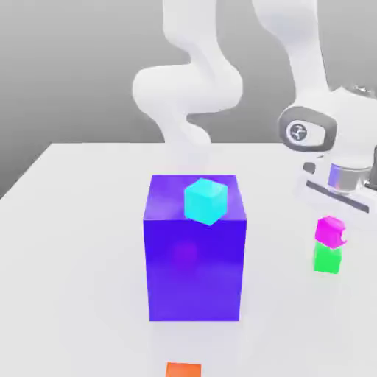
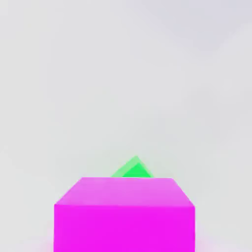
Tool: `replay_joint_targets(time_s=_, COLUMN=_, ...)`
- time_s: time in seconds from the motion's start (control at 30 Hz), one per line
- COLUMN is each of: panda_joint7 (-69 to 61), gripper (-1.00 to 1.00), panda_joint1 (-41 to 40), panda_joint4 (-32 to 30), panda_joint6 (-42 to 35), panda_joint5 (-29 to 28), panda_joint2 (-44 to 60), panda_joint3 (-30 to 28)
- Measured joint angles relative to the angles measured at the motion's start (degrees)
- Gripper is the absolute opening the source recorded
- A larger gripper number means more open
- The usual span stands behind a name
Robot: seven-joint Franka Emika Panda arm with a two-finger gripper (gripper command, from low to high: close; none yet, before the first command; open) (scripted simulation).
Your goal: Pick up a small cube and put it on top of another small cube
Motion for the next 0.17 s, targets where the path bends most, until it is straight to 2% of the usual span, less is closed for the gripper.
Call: replay_joint_targets(time_s=0.17, panda_joint7=3.21, gripper=-1.0, panda_joint1=2.35, panda_joint4=0.3, panda_joint6=1.84, panda_joint5=-4.39, panda_joint2=2.71, panda_joint3=-3.33)
